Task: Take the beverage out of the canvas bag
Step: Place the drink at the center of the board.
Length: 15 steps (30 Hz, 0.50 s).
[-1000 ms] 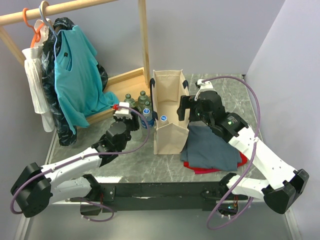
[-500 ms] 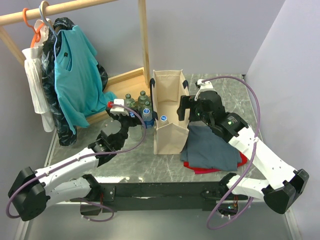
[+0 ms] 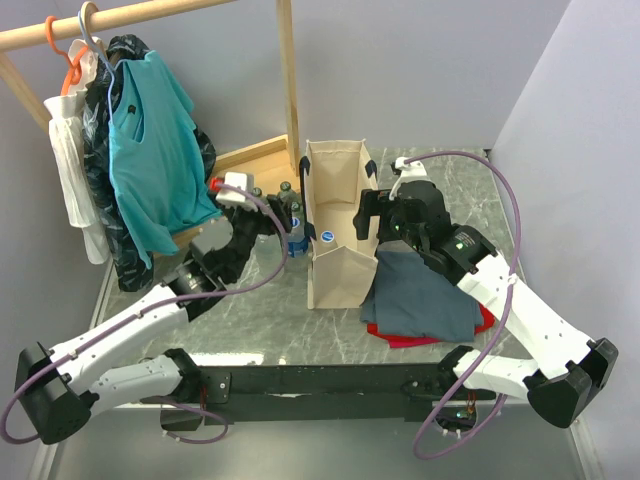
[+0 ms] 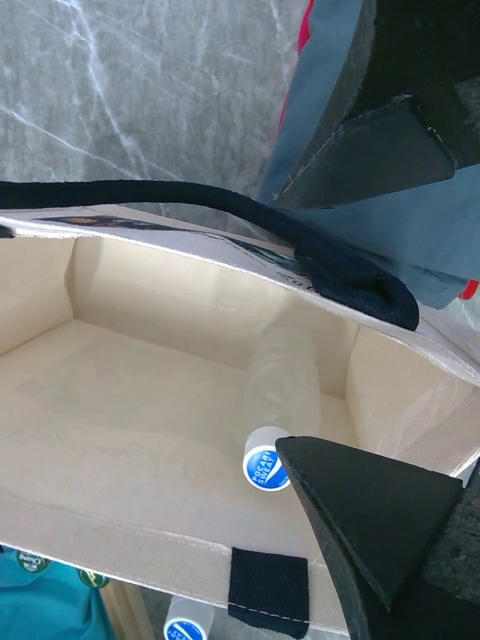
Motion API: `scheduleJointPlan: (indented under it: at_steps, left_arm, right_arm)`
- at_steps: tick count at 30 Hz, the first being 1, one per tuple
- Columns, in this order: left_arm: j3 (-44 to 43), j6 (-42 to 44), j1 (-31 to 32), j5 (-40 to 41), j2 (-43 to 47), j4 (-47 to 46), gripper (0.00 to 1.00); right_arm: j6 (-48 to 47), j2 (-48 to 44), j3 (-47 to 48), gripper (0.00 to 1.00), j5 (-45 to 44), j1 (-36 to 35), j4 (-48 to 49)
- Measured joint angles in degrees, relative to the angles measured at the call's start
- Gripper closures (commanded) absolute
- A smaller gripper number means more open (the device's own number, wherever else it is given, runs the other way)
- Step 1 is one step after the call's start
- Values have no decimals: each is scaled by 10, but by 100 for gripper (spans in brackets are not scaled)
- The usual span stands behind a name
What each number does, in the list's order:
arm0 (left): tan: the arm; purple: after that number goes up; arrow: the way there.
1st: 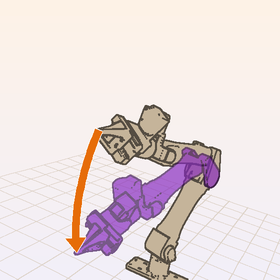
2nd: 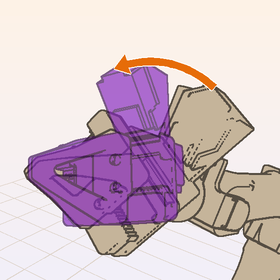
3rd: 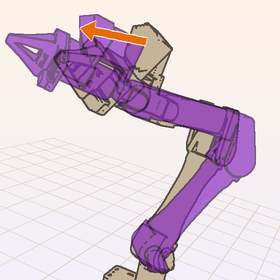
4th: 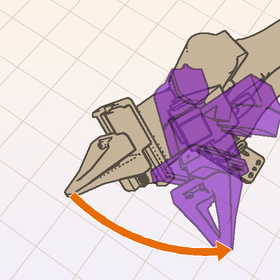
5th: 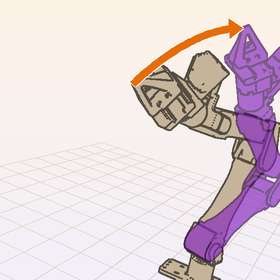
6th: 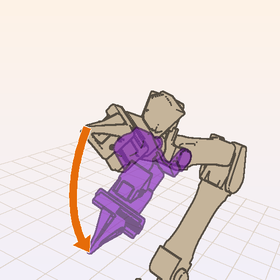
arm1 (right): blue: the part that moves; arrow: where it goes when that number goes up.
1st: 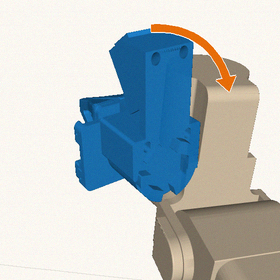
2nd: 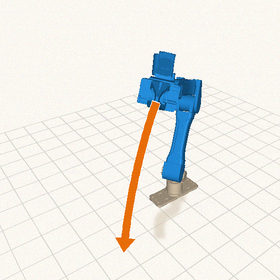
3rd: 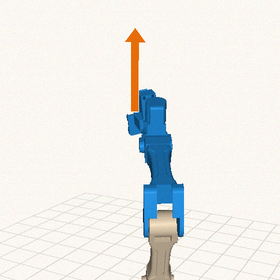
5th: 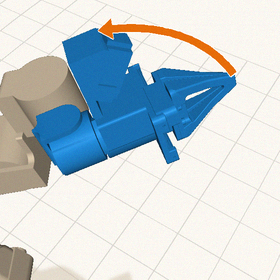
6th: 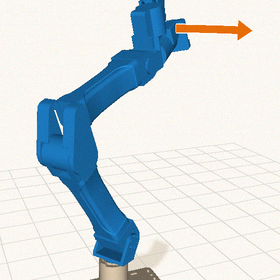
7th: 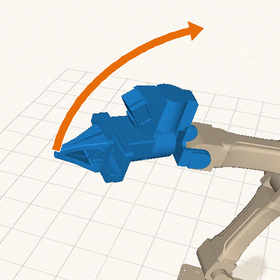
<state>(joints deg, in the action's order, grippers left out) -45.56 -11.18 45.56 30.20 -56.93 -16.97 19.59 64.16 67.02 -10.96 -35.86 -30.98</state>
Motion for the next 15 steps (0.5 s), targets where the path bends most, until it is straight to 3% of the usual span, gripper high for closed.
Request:
scheduleJointPlan:
  at_steps: [15]
  left_arm:
    - [-300, 29, 0, -271, -152, 214, 4]
  right_arm:
    - [-9, -12, -9, 0, 26, 0, -14]
